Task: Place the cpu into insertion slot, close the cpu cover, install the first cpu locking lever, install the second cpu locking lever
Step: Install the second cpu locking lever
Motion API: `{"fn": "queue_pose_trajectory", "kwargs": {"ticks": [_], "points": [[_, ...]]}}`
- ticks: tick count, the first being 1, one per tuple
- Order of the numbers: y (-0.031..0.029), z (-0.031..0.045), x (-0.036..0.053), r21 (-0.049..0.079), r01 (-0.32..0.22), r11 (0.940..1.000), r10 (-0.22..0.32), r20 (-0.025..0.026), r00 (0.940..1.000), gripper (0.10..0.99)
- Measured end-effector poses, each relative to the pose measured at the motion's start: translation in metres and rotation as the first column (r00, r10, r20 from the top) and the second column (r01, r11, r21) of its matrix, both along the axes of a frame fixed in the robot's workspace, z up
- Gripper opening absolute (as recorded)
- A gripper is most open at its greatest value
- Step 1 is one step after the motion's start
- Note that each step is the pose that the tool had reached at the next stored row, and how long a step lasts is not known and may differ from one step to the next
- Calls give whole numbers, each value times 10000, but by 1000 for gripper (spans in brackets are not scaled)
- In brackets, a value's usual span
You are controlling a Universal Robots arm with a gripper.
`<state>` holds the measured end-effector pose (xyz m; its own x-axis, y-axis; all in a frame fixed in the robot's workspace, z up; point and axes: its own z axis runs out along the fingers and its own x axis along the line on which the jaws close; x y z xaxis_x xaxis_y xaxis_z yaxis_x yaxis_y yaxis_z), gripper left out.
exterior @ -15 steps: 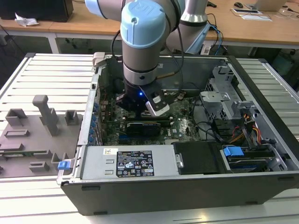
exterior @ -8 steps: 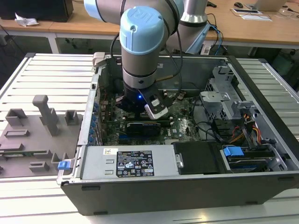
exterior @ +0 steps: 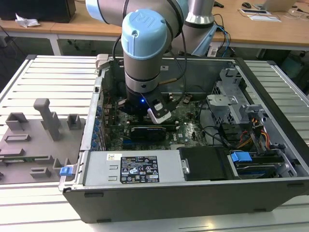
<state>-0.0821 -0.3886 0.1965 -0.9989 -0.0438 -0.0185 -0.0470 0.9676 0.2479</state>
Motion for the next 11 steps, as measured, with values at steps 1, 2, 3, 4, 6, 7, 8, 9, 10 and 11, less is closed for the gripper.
{"fn": "queue_pose_trajectory", "kwargs": {"ticks": [1, 2, 3, 4, 6, 7, 8, 9, 10, 11], "points": [[0, 0, -4, 0, 0, 10000, 0, 0, 10000, 106], [0, 5, -8, -1, -1, 10000, 1, -1, 10000, 106], [0, 11, -9, -1, -2, 10000, 2, -1, 10000, 106], [2, 25, -10, 3, -1, 10000, 1, 0, 10000, 106], [3, 48, -10, 1, -1, 10000, 1, 0, 10000, 106], [3, 66, -10, 0, 0, 10000, 0, -1, 10000, 106], [3, 77, -10, 0, 0, 10000, 0, 0, 10000, 106], [3, 89, -10, -1, 0, 10000, 0, 0, 10000, 106], [3, 101, -10, 0, 0, 10000, 0, 0, 10000, 106], [4, 109, -10, 0, 0, 10000, 0, -1, 10000, 106]]}}
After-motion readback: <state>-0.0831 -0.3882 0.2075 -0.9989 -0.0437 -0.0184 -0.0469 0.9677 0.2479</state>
